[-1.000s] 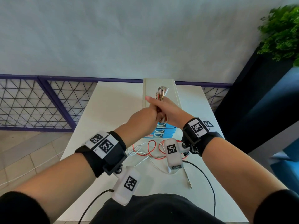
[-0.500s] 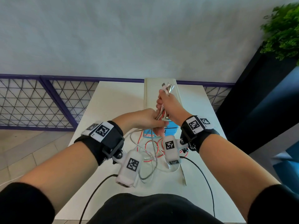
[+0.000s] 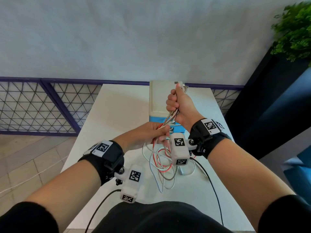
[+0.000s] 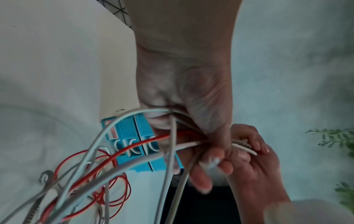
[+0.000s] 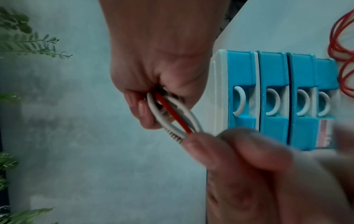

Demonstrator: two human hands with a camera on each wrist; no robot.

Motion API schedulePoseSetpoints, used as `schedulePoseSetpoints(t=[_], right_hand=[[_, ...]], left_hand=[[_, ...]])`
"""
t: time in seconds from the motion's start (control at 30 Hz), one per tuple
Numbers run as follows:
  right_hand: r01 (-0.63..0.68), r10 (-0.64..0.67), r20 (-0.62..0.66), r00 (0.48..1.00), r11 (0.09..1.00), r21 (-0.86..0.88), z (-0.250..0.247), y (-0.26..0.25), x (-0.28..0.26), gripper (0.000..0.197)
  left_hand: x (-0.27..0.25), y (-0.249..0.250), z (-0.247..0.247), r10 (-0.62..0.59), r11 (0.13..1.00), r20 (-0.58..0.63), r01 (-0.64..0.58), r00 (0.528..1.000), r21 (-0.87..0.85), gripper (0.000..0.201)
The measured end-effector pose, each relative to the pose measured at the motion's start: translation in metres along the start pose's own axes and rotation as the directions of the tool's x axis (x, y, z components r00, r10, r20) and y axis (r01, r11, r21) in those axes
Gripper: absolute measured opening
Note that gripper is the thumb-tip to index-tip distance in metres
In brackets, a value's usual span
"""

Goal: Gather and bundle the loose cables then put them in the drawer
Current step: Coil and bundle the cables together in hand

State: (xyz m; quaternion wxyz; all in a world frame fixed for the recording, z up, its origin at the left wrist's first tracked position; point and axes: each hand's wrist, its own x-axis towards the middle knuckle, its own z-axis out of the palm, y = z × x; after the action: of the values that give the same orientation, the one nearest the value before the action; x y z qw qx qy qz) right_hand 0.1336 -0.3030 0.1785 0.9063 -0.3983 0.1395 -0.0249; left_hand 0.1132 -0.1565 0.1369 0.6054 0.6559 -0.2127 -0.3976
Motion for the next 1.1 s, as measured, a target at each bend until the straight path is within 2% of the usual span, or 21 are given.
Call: schedulePoseSetpoints(t=[0.07,0.17,0.27,0.33,0.4,0.47,0.57,0.67,0.73,0.77,0.83,0.97,1.1], right_hand=[[0.054,-0.055,-0.013,0.998,0.997,-0.053,0.0,-0.003,0.001,0.037],[0.119,-0.122,-0.023,0.992,0.989,-0.086,0.002,-0.009,-0.001,0.037],[0.157,-0.157,-0.07,0.985,0.988,-0.011,0.001,-0.011,-0.001,0.038],[0.209,-0.198,-0.144,0.97,0.976,0.065,-0.001,-0.011,0.0,0.036],[0.261,-0.233,-0.216,0.948,0.959,0.107,-0.004,-0.014,0.001,0.034],[0.275,-0.242,-0.232,0.942,0.954,0.119,-0.007,-0.02,0.003,0.034],[0.249,-0.225,-0.201,0.953,0.963,0.103,-0.012,-0.024,0.004,0.038],[0.178,-0.179,-0.129,0.975,0.984,-0.017,-0.015,-0.021,0.006,0.036],[0.122,-0.135,-0.054,0.989,0.972,-0.199,-0.016,-0.019,0.005,0.032],[0.1,-0.11,-0.016,0.994,0.95,-0.295,-0.017,-0.019,0.004,0.031],[0.069,-0.048,0.057,0.997,0.896,-0.438,-0.017,-0.017,0.0,0.03],[-0.016,0.15,0.158,0.976,0.773,-0.634,-0.019,-0.015,-0.005,0.037],[-0.127,0.402,0.246,0.882,0.705,-0.697,-0.017,-0.014,-0.013,0.049]], left_hand=[[-0.001,0.006,0.005,-0.009,0.999,-0.016,0.008,1.0,-0.039,0.033],[0.0,0.011,0.008,0.027,0.996,-0.038,-0.024,0.999,0.086,0.043],[0.002,0.011,0.005,0.081,0.982,-0.041,-0.073,0.996,0.171,0.042],[0.003,0.01,0.0,0.064,0.996,-0.018,-0.063,0.998,0.068,0.039],[-0.001,0.007,-0.009,-0.031,0.991,0.022,0.034,0.999,-0.132,0.038],[-0.007,0.001,-0.019,-0.124,0.955,0.043,0.131,0.991,-0.267,0.039],[-0.011,-0.007,-0.031,-0.135,0.95,0.016,0.134,0.991,-0.282,0.038],[-0.008,-0.007,-0.034,-0.11,0.985,-0.046,0.103,0.993,-0.136,0.037],[-0.004,-0.006,-0.036,-0.053,0.991,-0.163,0.072,0.985,0.113,0.037],[-0.003,-0.003,-0.037,0.008,0.963,-0.224,0.052,0.975,0.265,0.038],[-0.001,0.006,-0.037,0.139,0.881,-0.297,0.019,0.945,0.472,0.037],[0.003,0.022,-0.035,0.329,0.659,-0.329,0.034,0.885,0.751,0.03],[0.004,0.033,-0.029,0.479,0.501,-0.251,-0.027,0.841,0.865,0.02]])
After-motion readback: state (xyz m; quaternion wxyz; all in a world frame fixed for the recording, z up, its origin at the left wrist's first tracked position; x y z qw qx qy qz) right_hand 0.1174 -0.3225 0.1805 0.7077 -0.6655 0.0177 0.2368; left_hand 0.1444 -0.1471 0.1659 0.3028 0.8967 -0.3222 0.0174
